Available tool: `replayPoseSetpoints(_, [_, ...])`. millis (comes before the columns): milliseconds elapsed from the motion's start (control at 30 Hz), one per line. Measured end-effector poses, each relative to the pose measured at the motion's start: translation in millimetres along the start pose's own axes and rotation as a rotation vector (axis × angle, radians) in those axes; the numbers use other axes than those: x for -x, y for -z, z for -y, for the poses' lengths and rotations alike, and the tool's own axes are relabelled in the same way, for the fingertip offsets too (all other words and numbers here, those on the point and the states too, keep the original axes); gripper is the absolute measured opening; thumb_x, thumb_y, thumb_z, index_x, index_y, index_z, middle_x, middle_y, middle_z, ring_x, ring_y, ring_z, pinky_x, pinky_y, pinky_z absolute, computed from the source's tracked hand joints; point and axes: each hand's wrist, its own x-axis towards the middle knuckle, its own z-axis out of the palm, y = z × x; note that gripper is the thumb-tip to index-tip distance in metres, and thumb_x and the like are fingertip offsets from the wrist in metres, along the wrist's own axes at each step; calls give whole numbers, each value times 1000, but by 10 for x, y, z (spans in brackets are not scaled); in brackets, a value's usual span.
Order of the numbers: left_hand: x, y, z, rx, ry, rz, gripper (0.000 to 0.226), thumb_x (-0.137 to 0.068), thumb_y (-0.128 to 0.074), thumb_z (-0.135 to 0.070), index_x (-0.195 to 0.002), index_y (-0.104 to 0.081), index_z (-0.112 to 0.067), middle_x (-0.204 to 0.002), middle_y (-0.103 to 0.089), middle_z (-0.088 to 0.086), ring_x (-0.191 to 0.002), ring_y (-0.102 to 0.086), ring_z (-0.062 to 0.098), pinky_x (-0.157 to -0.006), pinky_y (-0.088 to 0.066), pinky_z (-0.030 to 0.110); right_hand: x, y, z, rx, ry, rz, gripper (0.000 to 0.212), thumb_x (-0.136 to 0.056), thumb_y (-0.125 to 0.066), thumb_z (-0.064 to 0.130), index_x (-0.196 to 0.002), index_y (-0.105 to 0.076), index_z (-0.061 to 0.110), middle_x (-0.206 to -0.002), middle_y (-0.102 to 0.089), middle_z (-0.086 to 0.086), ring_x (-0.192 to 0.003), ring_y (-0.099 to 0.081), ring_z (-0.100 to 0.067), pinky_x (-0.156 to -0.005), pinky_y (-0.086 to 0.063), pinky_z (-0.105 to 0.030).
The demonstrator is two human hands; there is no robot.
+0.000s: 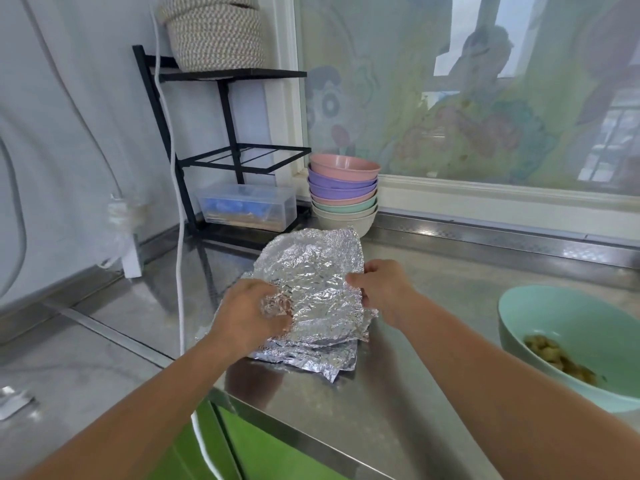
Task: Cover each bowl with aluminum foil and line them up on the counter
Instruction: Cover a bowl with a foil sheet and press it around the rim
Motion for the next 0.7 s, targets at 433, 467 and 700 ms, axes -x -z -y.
replayPoseSetpoints(433, [44,177,-1379,893,288,-134,13,-96,-60,-26,-89,-64,-16,-84,-59,-2,-77,-52,14,-76,-40,29,778,1081,266,-361,-15,-141,6,-82,-64,16,-82,-62,9,-68,-48,-13,-59,-46,-21,-56,-37,-32])
replayPoseSetpoints(467, [49,72,-1554,919,285,-122,16,-96,-60,-27,-86,-63,-15,-82,-58,0,-74,-52,15,-76,-40,29,843,1274,226,-282,-6,-216,13,-85,-60,19,-75,-55,13,-63,-41,-10,-53,-39,-18,-53,-30,-27])
replayPoseSetpoints(700, [225,-918,-2427,781,168,-49,37,-94,-56,-32,-62,-53,-14,-52,-47,2,-50,-40,19,-53,-32,30,1314,2470,-274,214,100,-563,37,-94,-51,25,-60,-47,11,-55,-44,-8,-50,-39,-21,-53,-28,-29])
